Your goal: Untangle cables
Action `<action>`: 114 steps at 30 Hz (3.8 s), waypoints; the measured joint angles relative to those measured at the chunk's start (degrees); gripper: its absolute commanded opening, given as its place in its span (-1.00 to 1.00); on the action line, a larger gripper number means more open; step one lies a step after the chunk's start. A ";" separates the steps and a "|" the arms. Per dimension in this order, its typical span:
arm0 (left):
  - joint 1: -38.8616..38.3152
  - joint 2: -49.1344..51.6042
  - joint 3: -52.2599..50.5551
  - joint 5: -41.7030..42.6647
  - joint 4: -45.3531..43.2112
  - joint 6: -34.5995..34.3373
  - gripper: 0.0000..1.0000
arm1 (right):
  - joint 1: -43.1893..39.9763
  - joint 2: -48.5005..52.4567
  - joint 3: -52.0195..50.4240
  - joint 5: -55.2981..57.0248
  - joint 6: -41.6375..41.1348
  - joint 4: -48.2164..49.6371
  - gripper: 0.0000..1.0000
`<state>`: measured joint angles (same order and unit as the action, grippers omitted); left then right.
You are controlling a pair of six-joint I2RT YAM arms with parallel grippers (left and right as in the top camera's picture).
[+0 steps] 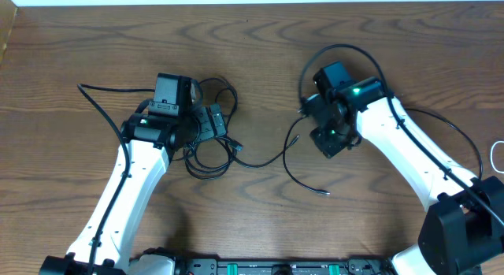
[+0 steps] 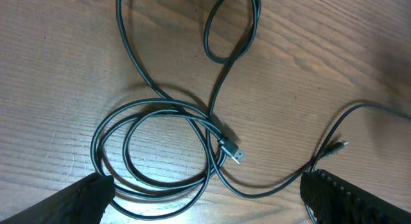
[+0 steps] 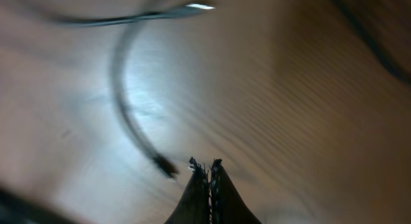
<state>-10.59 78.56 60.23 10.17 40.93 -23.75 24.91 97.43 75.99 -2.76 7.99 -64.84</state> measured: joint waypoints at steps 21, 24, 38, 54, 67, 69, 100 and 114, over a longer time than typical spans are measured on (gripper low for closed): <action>0.00 0.00 0.00 -0.02 0.02 0.00 0.99 | -31.32 -8.48 -0.04 9.92 -51.43 -17.11 -0.01; 0.00 0.00 0.00 -0.02 0.00 0.00 0.98 | -34.36 -17.66 -0.24 10.69 -52.19 -17.70 0.30; 0.00 0.00 0.00 0.02 0.02 0.00 0.98 | -38.73 -37.77 -35.28 13.03 -79.73 7.52 0.99; 0.00 0.00 0.00 -0.04 0.00 0.00 0.98 | -43.06 -15.06 -37.70 7.06 -89.39 24.15 0.63; 0.00 0.00 0.00 -0.02 0.00 0.00 0.99 | -45.05 -8.98 -35.10 7.74 -87.06 27.23 -0.63; 0.00 0.00 0.00 -0.02 0.02 0.00 0.98 | -45.05 -8.35 -34.69 8.11 -84.02 27.15 -0.98; 0.00 0.00 0.00 -0.02 0.00 0.00 0.99 | -42.58 -4.35 -36.76 -58.73 -44.44 88.83 -0.97; 0.00 0.00 0.00 -0.04 0.00 -0.02 0.99 | -55.28 -12.96 -20.20 -38.62 -33.05 52.28 -0.97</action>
<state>-10.59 78.56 60.23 10.13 40.93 -23.77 -30.37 84.47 55.79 -41.39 -25.06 -12.56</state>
